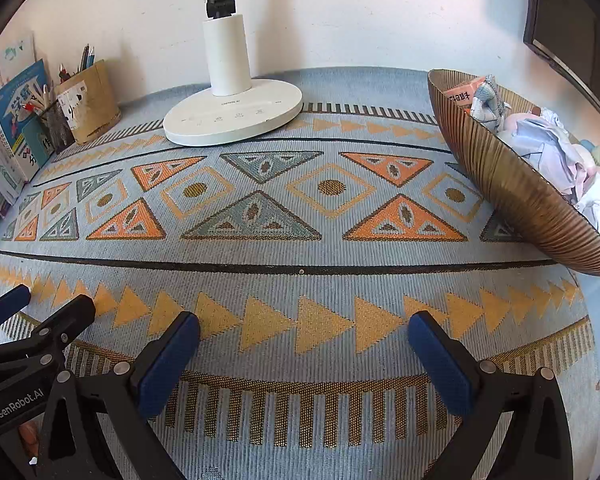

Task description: Organize objects

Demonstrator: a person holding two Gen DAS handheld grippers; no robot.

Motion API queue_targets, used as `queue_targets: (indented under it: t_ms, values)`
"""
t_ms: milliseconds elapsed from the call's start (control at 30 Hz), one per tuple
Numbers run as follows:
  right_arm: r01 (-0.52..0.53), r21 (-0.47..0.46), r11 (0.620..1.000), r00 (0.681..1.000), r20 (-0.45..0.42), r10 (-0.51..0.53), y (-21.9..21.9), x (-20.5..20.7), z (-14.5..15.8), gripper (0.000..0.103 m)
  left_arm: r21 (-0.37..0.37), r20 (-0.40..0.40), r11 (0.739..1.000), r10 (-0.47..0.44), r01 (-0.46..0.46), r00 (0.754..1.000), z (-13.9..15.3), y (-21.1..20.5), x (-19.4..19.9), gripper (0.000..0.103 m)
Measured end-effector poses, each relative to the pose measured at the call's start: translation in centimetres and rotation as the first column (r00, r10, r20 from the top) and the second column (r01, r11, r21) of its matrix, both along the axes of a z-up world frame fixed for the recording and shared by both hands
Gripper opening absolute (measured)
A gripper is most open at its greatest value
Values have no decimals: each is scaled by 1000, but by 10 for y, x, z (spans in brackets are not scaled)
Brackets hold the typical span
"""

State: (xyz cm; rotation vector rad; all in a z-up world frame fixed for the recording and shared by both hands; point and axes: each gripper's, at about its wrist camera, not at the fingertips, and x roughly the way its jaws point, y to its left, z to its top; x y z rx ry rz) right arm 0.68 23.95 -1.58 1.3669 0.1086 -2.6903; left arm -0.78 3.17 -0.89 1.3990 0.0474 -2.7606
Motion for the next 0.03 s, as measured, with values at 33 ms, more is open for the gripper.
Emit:
queue_targets:
  t_ms: [33]
  values:
    - [0, 0, 1000, 1000, 0, 0, 0, -1, 0, 103, 0, 0, 1000, -3, 3, 1000, 0, 0, 0, 103]
